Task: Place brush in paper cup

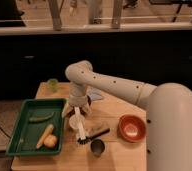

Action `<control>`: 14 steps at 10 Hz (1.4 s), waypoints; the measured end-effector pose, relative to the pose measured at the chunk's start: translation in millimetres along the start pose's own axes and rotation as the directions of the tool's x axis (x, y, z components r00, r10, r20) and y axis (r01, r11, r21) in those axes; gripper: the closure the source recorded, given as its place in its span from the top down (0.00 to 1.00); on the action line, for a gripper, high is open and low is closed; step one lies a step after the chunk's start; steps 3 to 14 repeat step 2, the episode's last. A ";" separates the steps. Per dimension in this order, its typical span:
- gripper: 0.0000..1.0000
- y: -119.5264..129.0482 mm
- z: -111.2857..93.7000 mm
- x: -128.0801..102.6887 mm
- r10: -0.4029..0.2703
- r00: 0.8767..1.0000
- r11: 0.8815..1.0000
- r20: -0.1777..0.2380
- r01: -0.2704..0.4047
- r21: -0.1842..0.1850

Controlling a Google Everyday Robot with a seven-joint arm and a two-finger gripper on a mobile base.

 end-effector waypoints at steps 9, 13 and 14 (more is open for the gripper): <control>0.80 0.2 1.0 -0.1 0.000 1.000 1.000 0.002 0.000 0.000; 0.80 0.2 1.0 -0.1 0.000 1.000 1.000 0.002 0.000 0.000; 0.80 0.2 1.0 -0.1 0.000 1.000 1.000 0.002 0.000 0.000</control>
